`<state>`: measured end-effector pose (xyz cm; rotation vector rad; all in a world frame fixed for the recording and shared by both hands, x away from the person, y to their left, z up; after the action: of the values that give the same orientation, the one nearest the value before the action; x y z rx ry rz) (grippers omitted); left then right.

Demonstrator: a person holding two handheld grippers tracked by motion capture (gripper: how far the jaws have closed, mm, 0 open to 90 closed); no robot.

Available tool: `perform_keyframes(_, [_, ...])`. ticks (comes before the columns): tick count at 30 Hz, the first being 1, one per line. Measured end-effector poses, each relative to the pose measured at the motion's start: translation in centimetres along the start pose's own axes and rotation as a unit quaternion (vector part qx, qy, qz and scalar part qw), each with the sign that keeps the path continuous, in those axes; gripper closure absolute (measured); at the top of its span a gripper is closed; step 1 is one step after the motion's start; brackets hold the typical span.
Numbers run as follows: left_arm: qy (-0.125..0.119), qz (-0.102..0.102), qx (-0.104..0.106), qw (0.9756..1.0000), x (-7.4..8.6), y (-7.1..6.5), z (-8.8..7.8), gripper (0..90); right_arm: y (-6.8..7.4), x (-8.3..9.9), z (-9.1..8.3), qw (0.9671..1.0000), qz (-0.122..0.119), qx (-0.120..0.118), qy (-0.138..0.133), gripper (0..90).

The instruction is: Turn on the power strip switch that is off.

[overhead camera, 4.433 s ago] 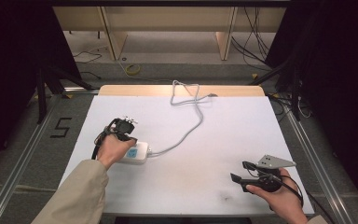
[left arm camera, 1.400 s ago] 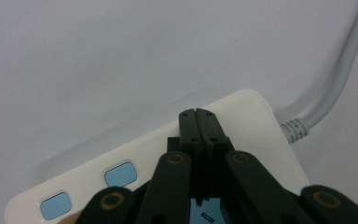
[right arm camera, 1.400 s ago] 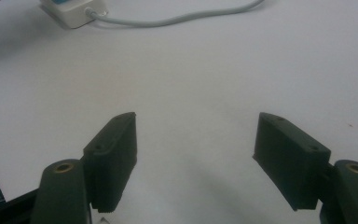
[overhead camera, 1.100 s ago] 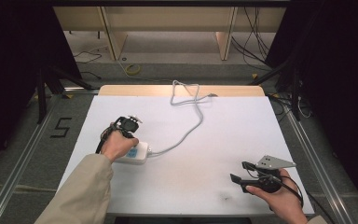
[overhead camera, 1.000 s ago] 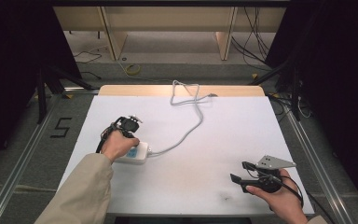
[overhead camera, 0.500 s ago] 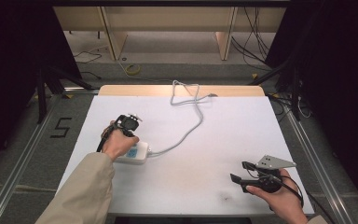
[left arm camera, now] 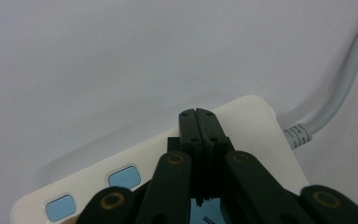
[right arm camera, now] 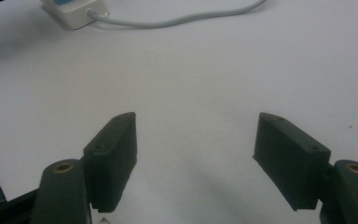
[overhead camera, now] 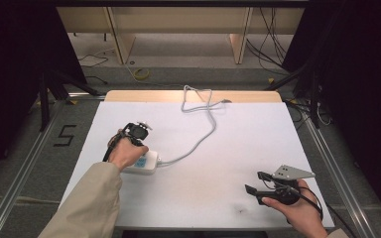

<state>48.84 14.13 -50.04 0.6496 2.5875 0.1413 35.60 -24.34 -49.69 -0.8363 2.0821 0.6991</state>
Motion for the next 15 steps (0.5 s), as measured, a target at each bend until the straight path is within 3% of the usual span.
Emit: perform_keyframes(15, [0.005, -0.003, 0.003, 1.0, 0.09, 0.01, 0.21, 90.0, 0.03, 0.03, -0.08, 1.0, -0.002, 0.001, 0.0, 30.2])
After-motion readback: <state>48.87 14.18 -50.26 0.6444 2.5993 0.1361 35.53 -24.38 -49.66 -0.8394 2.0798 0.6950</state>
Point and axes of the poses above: each handheld gripper's, and its own axes: z roughly forward along the jaws, x roughly out of its underside, y roughly to its left, the point moved 7 cm from there along z, roughly forward along the jaws, and after that the axes turned 9 degrees about -x, right-handed, at the moved point
